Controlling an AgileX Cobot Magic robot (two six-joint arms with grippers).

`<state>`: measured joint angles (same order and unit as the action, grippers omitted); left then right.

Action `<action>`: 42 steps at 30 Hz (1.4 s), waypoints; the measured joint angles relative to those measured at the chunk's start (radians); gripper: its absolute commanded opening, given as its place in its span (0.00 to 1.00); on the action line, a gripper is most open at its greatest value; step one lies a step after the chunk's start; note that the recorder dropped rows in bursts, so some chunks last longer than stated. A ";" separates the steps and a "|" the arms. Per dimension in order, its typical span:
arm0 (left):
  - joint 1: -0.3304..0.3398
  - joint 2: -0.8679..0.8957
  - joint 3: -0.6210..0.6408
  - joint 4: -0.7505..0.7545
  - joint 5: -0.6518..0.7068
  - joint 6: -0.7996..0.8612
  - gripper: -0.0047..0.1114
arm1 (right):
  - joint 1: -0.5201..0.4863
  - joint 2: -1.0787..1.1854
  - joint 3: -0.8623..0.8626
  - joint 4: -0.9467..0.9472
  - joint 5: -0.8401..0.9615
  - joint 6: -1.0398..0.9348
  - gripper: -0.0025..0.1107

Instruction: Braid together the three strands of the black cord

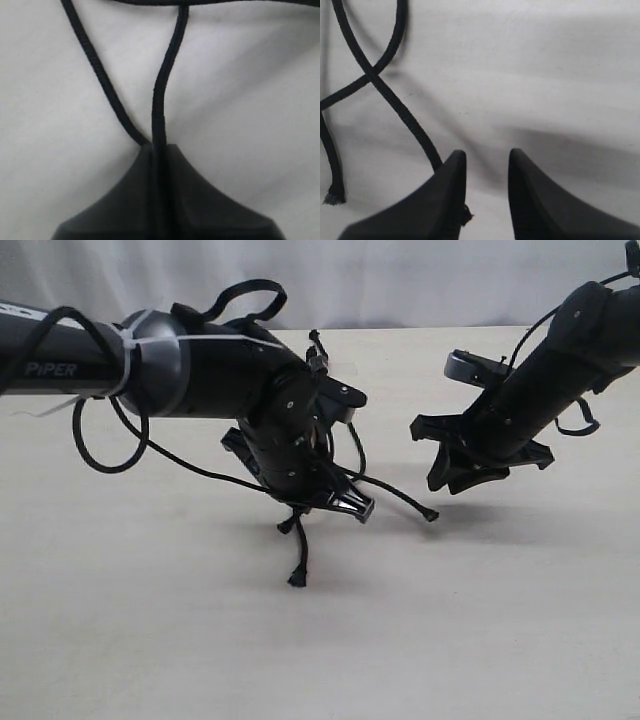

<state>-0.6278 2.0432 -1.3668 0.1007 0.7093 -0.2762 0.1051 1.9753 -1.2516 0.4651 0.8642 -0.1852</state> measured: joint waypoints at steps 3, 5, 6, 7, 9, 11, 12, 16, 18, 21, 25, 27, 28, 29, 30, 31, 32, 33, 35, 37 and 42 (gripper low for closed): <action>0.026 0.000 0.005 0.000 0.009 0.014 0.04 | 0.000 0.000 0.000 0.014 0.000 -0.006 0.27; 0.039 0.000 0.029 0.000 0.002 0.016 0.04 | 0.000 0.000 0.000 0.023 0.000 -0.008 0.27; 0.046 0.000 0.046 0.000 -0.003 0.018 0.04 | 0.000 0.000 0.000 0.025 0.000 -0.008 0.27; 0.050 0.002 0.067 0.000 -0.012 0.018 0.04 | 0.000 0.000 0.000 0.027 0.000 -0.009 0.27; 0.056 0.021 0.107 -0.003 -0.037 0.018 0.04 | 0.000 0.000 0.000 0.033 0.000 -0.015 0.27; 0.058 0.035 0.140 -0.032 -0.072 0.019 0.04 | 0.000 0.000 0.000 0.041 0.000 -0.017 0.27; 0.058 0.035 0.150 -0.055 -0.097 0.023 0.04 | 0.000 0.000 0.000 0.044 0.000 -0.019 0.27; 0.044 0.035 0.163 -0.177 -0.190 0.079 0.04 | 0.000 0.000 0.000 0.048 0.000 -0.031 0.27; 0.022 0.040 0.166 -0.232 -0.231 0.102 0.04 | 0.000 0.000 0.000 0.054 0.000 -0.038 0.27; -0.009 0.046 0.166 -0.291 -0.277 0.113 0.04 | 0.000 0.000 0.000 0.079 0.000 -0.061 0.27; -0.025 0.050 0.166 -0.314 -0.305 0.119 0.04 | 0.000 0.000 0.000 0.110 0.009 -0.087 0.28; -0.027 0.050 0.166 -0.319 -0.306 0.119 0.05 | 0.000 0.000 0.000 0.115 0.015 -0.095 0.28; -0.027 0.050 0.166 -0.321 -0.306 0.119 0.06 | 0.000 0.000 0.000 0.115 0.020 -0.095 0.28; -0.027 0.050 0.166 -0.321 -0.306 0.119 0.10 | 0.000 0.000 0.000 0.116 0.023 -0.095 0.28; -0.027 0.050 0.166 -0.321 -0.306 0.119 0.15 | 0.000 -0.003 0.000 0.119 0.024 -0.096 0.28; -0.027 0.048 0.166 -0.321 -0.306 0.121 0.21 | 0.000 -0.006 0.000 0.121 0.027 -0.097 0.28; -0.027 0.046 0.168 -0.320 -0.306 0.121 0.26 | 0.000 -0.009 0.000 0.123 0.029 -0.097 0.28; -0.027 0.043 0.173 -0.320 -0.304 0.121 0.33 | 0.000 -0.013 0.000 0.123 0.031 -0.097 0.28; -0.027 0.033 0.178 -0.313 -0.296 0.121 0.40 | 0.000 -0.017 0.000 0.123 0.039 -0.095 0.28; -0.027 0.022 0.178 -0.306 -0.281 0.121 0.45 | 0.000 -0.019 0.000 0.123 0.044 -0.092 0.28; -0.005 -0.032 0.178 -0.294 -0.228 0.121 0.47 | 0.002 -0.019 0.000 0.123 0.069 -0.092 0.28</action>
<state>-0.6326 2.0115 -1.1890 -0.1937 0.4815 -0.1553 0.1072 1.9559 -1.2516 0.5881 0.9331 -0.2777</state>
